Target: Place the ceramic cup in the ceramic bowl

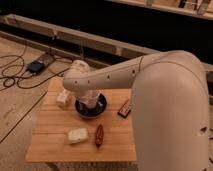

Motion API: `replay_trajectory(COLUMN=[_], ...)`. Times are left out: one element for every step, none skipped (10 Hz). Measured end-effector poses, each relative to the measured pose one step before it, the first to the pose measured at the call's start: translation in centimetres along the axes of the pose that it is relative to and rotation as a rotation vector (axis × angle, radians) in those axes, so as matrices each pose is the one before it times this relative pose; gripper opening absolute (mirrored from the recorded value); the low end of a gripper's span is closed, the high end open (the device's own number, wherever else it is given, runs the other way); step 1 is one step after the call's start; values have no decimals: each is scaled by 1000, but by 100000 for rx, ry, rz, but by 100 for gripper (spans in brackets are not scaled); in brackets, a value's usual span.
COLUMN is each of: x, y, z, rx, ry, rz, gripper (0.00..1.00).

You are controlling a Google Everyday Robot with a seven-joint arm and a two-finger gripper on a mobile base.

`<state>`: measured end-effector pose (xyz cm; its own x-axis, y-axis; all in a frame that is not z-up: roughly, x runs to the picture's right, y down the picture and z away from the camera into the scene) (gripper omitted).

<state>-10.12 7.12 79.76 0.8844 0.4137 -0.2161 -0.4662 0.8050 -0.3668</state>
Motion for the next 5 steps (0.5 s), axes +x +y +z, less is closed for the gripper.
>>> replay_trajectory(x=[-37,260,246,383,323], y=[89,89,27,79,74], z=[761,972,583,667,591], rx=[412,315,280,330,366], ry=[-729,-71,148,602,622], rz=[-2415,-2001,-980,-1086,-1052], gripper=[9,21,29,39,49])
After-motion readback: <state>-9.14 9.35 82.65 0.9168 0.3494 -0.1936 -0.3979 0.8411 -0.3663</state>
